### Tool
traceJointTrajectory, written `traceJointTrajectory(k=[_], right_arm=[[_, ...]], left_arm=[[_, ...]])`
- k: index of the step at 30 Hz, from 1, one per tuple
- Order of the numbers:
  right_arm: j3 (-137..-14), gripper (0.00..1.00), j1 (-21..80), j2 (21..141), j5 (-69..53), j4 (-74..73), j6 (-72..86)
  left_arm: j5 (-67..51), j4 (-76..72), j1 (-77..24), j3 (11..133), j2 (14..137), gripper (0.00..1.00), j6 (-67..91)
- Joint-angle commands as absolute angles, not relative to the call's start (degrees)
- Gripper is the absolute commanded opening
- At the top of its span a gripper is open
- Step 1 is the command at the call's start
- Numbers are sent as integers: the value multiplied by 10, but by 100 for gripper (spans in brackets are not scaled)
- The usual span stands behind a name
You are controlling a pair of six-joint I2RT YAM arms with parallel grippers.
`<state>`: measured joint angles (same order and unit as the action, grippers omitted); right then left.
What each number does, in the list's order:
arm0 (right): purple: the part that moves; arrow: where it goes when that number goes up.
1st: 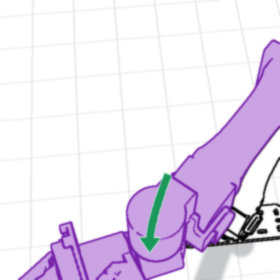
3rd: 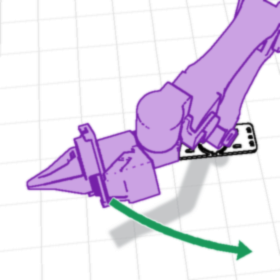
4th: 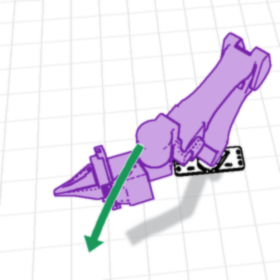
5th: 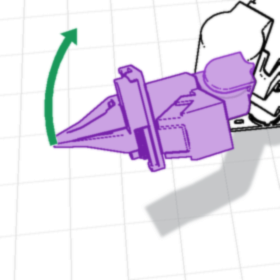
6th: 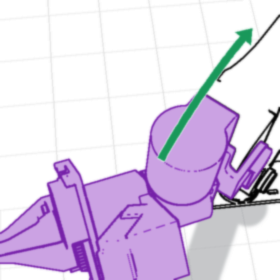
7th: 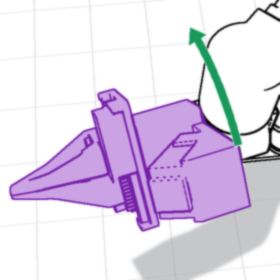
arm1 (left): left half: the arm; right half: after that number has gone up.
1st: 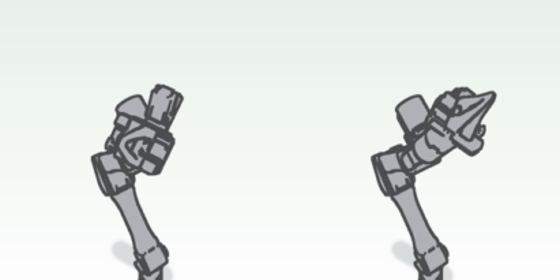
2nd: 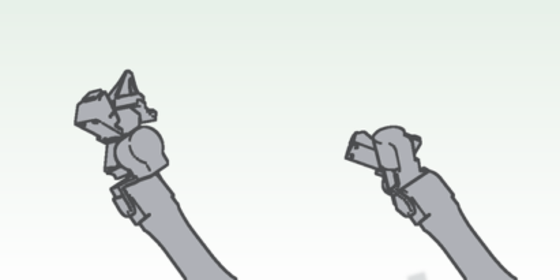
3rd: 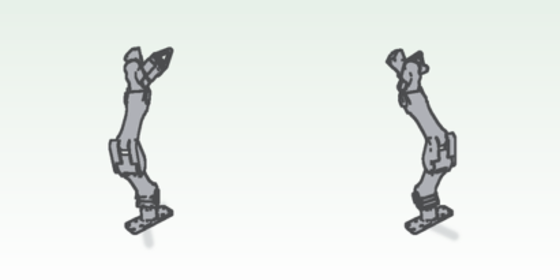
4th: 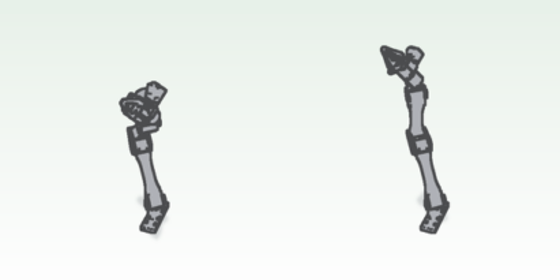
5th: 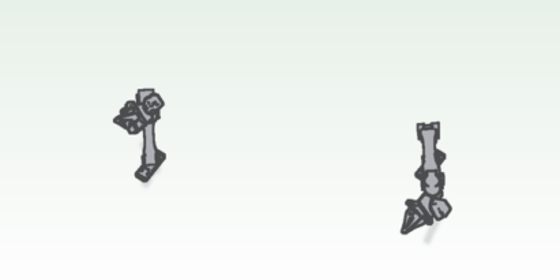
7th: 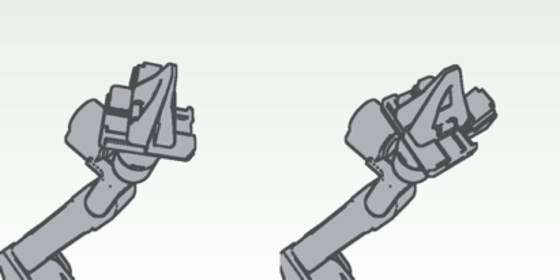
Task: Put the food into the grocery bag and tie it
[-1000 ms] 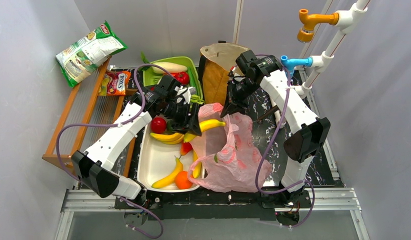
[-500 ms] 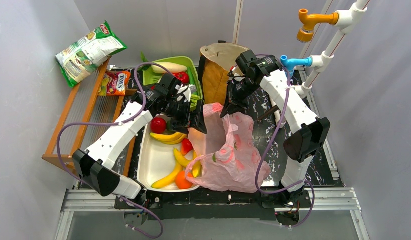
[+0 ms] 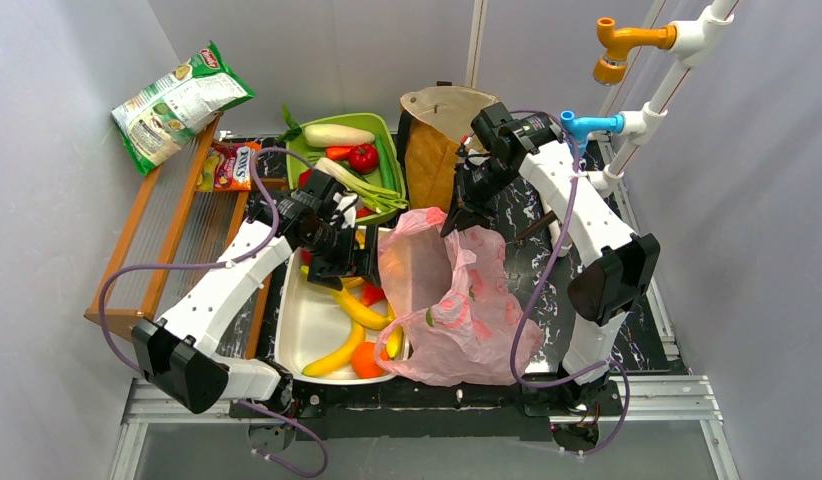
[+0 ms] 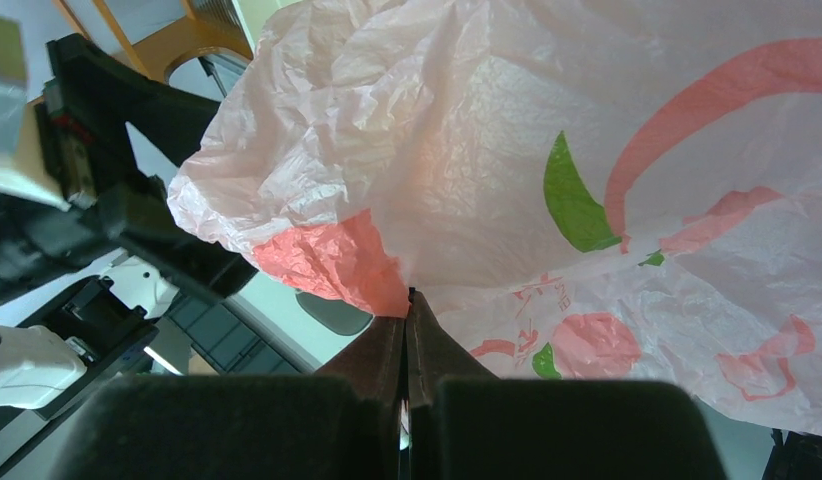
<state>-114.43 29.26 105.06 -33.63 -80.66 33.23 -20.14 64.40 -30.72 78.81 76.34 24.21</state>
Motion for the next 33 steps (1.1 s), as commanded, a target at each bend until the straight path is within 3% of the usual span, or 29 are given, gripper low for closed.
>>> traceJointTrajectory(k=[1,4,19,33], right_arm=[[-1139,1,284,1032,-343,-802,342],[-1138,1,284,1032,-342,-803,344],[-1141,1,284,1035,-339,-807,345],[-1136,1,284,1032,-337,-807,352]], left_arm=[[-143,656,-294,739,734,91,289],[-91,656,-289,726,742,98,310],[-108,513,-212,602,767,98,291],[-120,425,-169,558,803,88,259]])
